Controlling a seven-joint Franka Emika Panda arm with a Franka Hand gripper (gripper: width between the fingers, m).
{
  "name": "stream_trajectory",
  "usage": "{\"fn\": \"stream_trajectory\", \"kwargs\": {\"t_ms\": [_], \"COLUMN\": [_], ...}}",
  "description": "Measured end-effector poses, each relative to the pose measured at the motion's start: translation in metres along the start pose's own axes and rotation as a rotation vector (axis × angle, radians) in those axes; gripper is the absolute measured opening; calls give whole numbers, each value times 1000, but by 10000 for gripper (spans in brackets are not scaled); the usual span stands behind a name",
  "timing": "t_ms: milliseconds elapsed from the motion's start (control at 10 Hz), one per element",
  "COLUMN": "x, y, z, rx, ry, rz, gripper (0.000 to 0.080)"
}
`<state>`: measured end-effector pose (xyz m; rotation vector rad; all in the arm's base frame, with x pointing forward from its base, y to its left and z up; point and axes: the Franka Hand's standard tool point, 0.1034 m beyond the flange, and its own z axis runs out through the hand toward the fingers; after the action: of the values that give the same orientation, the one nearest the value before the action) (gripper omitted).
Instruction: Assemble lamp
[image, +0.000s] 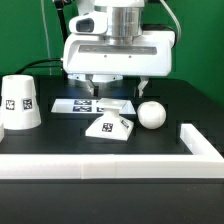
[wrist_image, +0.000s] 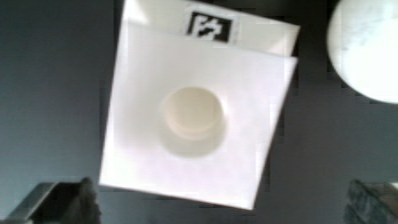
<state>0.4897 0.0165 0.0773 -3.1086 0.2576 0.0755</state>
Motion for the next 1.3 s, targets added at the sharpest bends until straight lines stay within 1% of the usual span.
{"fn": "stream_trajectory", "kwargs": {"t_ms": [100,200,300,400,500,600,800,1200,1300], "x": [0,0,1,-4,-11,-13,-15,-19,-20], "y": [-2,-1,3,6,8,10,14,14,14], "z": [0,1,4,7,11,13,17,32,33], "rx": [8,11,23,25,24,22,22,19,18], "ry": [-1,1,16,24,17,18,13,-2,-4], "rz": [41,19,27,38,42,43,42,36,31], "gripper": [700,700,700,700,700,700,700,700,700]}}
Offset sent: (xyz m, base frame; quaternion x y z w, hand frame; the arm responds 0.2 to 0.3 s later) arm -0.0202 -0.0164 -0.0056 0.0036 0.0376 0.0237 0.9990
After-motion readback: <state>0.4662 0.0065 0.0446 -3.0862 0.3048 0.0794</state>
